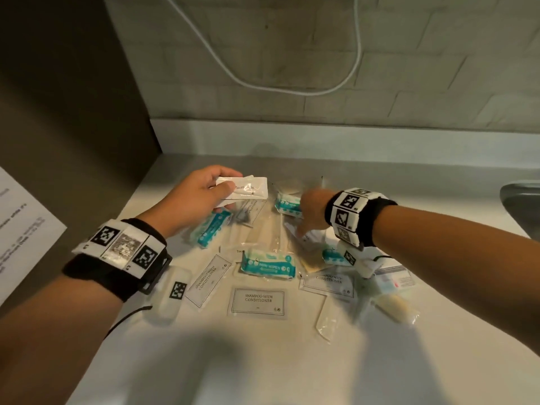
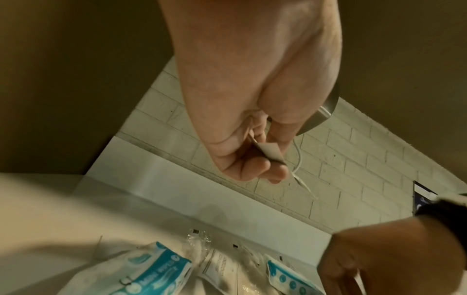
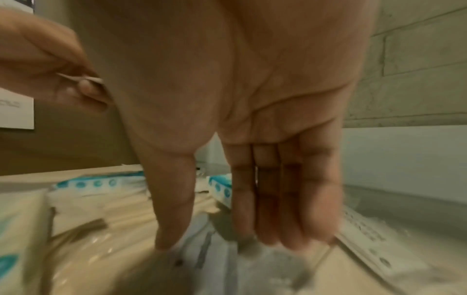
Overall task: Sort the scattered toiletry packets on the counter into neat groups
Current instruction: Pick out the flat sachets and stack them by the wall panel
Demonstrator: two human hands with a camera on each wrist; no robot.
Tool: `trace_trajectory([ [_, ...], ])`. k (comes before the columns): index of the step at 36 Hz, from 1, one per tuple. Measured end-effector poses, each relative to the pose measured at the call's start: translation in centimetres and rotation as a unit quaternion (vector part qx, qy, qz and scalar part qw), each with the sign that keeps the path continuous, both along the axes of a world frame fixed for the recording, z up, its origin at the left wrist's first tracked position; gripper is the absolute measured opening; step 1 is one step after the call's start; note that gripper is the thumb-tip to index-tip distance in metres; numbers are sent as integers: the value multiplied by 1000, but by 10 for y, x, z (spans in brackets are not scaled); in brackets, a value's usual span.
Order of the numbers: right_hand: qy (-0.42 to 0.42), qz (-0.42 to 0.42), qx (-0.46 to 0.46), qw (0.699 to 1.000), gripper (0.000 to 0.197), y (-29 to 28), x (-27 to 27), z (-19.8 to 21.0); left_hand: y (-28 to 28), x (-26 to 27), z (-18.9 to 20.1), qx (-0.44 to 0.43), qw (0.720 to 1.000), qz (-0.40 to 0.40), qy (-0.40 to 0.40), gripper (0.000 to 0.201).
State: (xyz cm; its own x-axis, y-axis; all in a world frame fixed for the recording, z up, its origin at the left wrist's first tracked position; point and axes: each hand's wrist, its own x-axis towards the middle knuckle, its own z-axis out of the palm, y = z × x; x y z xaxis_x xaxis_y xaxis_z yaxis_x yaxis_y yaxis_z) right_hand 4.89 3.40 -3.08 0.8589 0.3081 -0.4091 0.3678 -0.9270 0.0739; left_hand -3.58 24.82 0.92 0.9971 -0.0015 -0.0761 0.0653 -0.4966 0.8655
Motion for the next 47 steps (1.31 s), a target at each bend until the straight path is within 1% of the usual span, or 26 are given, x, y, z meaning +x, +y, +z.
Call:
trace_trajectory([
  [2, 21, -3, -29, 999, 52, -2, -6, -4, 1, -1, 2, 1, 1000, 2, 0, 19],
  [5, 21, 11, -29, 999, 37, -5, -11, -7, 0, -4, 3, -1, 1000, 2, -3, 18],
  [8, 42, 10, -16, 999, 41, -5, -12, -9, 0, -6, 1, -1, 1000, -2, -1, 19],
  [11, 63, 19, 9, 998, 33, -8, -15, -10, 2, -9, -2, -5, 1000, -2, 2, 19],
  [15, 54, 46, -14, 997, 29, -3, -21, -8, 9, -15, -7, -3, 1000, 1, 5, 20],
  [17, 39, 61, 7, 997, 24, 2, -24, -4, 14, -19, -8, 2, 1000, 2, 7, 21],
  [19, 30, 64, 54, 996, 21, 9, -27, 2, 19, -24, -7, 13, 1000, 0, 3, 20],
  [21, 28, 70, 106, 992, 24, 21, -28, 9, 24, -27, -7, 7, 1000, 5, 2, 20],
  [22, 24, 76, 124, 989, 28, 29, -29, 14, 27, -29, -7, -1, 1000, 10, 3, 20],
  [23, 14, 88, 136, 987, 33, 36, -30, 18, 29, -30, -7, -11, 1000, 16, 3, 20],
  [25, 5, 110, 147, 983, 34, 51, -33, 23, 34, -32, -8, -27, 999, 26, -2, 20],
  [28, 61, 107, 133, 983, 32, 70, -36, 17, 40, -34, -11, -30, 999, 32, -11, 20],
  [30, 90, 104, 108, 985, 41, 77, -39, 10, 44, -36, -11, -23, 999, 37, -14, 21],
  [34, 150, 97, 99, 979, 71, 78, -47, 3, 52, -40, -15, -21, 999, 47, -10, 21],
  [36, 159, 96, 89, 978, 77, 76, -51, -1, 56, -40, -18, -15, 999, 50, -8, 21],
  [39, 133, 94, 91, 982, 68, 74, -57, -7, 57, -41, -20, -10, 998, 54, -8, 22],
  [43, 103, 95, 118, 983, 57, 71, -65, -5, 55, -40, -19, -11, 998, 54, -7, 21],
  [47, 71, 102, 133, 983, 40, 67, -72, -7, 50, -39, -19, -7, 999, 52, -4, 21],
])
